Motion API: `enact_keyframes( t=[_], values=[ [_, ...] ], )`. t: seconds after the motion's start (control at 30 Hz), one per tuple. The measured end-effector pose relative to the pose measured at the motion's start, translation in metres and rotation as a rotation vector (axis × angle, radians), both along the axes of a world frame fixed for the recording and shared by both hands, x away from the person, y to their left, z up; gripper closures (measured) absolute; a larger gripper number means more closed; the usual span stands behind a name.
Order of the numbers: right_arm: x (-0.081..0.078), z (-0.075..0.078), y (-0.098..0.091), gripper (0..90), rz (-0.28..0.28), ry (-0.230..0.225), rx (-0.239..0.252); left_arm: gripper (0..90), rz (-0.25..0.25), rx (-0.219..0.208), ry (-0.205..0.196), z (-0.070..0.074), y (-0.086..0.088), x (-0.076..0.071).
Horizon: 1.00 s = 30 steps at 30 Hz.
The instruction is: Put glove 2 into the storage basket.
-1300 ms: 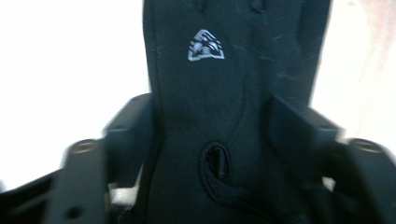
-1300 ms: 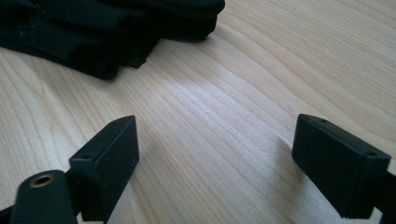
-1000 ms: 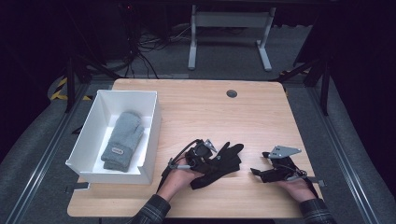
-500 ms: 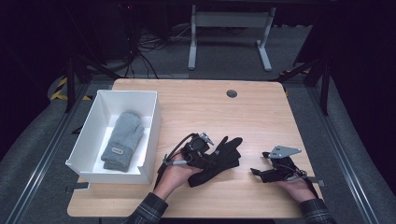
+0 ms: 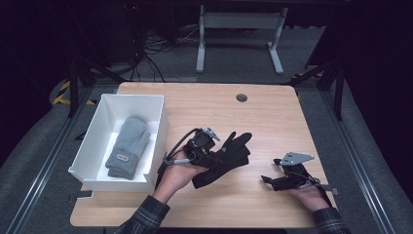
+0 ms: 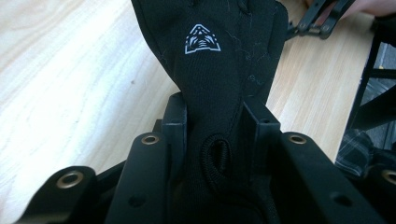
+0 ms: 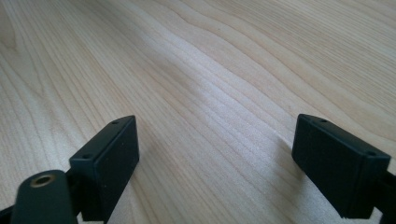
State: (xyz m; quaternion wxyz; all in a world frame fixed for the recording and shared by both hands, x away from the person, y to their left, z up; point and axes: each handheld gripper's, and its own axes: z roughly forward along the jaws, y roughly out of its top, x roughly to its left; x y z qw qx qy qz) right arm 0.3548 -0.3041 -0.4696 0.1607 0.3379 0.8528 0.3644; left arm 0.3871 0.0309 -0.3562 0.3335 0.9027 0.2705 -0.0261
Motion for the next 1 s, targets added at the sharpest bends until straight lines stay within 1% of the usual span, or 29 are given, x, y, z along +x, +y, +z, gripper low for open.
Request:
enact_keyframes(
  t=[0.1,0.13,0.2,0.23,0.3,0.33,0.37,0.4,0.43,0.53,0.6,0.63,0.77,0.93,1.0],
  values=[
    [0.0,0.0,0.0,15.1,-0.001,-0.001,0.001,67.7,0.006,-0.002,-0.009,0.01,0.004,0.0],
    [0.0,0.0,0.0,15.1,0.0,0.0,0.0,67.7,0.01,-0.002,-0.017,0.016,0.006,0.001],
    [0.0,0.0,0.0,15.1,0.0,0.0,0.0,67.7,0.011,-0.003,-0.02,0.018,0.007,0.001],
    [0.0,0.0,0.0,15.1,0.0,0.0,0.0,67.6,0.021,-0.01,-0.027,0.025,0.011,0.002],
    [0.0,0.0,0.0,15.0,-0.001,-0.001,0.001,67.5,0.032,-0.02,-0.033,0.031,0.017,0.004],
    [0.0,0.0,0.0,15.0,-0.001,0.0,0.001,67.5,0.032,-0.02,-0.033,0.031,0.017,0.004],
    [0.0,0.0,0.0,15.0,0.0,0.0,0.0,67.5,0.046,-0.028,-0.037,0.037,0.022,0.005],
    [0.0,0.0,0.0,15.0,0.0,0.0,0.0,67.5,0.046,-0.028,-0.037,0.037,0.022,0.005],
    [0.0,0.0,0.0,15.0,-0.001,-0.002,0.0,67.5,0.057,-0.033,-0.043,0.043,0.028,0.006],
    [0.0,0.0,0.0,15.0,-0.001,-0.002,0.0,67.5,0.075,-0.034,-0.049,0.052,0.037,0.008],
    [0.0,0.0,0.0,14.9,-0.002,-0.002,0.0,67.5,0.081,-0.033,-0.052,0.056,0.043,0.009],
    [0.0,0.0,0.0,14.9,-0.002,-0.002,0.0,67.5,0.081,-0.033,-0.052,0.056,0.043,0.009],
    [0.0,0.0,0.0,14.9,-0.002,-0.002,0.0,67.5,0.105,-0.035,-0.064,0.065,0.058,0.011],
    [0.0,0.0,0.0,14.9,-0.003,-0.001,0.0,67.5,0.148,-0.042,-0.074,0.074,0.078,0.015],
    [0.0,0.0,0.0,14.9,-0.004,-0.001,0.0,67.4,0.183,-0.047,-0.076,0.077,0.09,0.016]
  ],
)
